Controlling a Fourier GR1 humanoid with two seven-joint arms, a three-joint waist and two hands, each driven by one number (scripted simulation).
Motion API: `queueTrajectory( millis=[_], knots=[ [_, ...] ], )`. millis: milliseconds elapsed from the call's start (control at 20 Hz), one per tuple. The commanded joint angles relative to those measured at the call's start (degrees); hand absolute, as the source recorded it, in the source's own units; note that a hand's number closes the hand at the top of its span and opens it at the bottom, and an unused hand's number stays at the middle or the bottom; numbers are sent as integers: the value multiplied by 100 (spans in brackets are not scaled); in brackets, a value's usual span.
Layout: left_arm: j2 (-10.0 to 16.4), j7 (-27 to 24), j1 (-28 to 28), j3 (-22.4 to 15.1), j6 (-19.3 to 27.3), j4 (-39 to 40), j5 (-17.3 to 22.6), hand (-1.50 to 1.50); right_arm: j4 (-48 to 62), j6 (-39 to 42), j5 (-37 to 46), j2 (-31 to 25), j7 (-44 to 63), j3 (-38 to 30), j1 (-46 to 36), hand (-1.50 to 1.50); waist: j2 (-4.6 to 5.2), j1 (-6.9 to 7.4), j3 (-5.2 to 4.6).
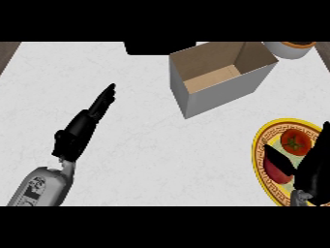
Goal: Pick the tomato from the plate and place it in the cardboard box
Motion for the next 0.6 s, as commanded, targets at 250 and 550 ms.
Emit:
queueTrajectory(
  millis=[250, 550],
  knots=[
    [-315, 431, 93, 276, -225, -448, -419, 0, 713, 10, 37, 45, -247, -285, -341, -150, 6, 14, 11],
    [-486, 173, 38, 521, -559, -124, -477, 0, 931, 481, -102, 67, -186, -360, -740, -150, 10, 6, 10]
  ],
)
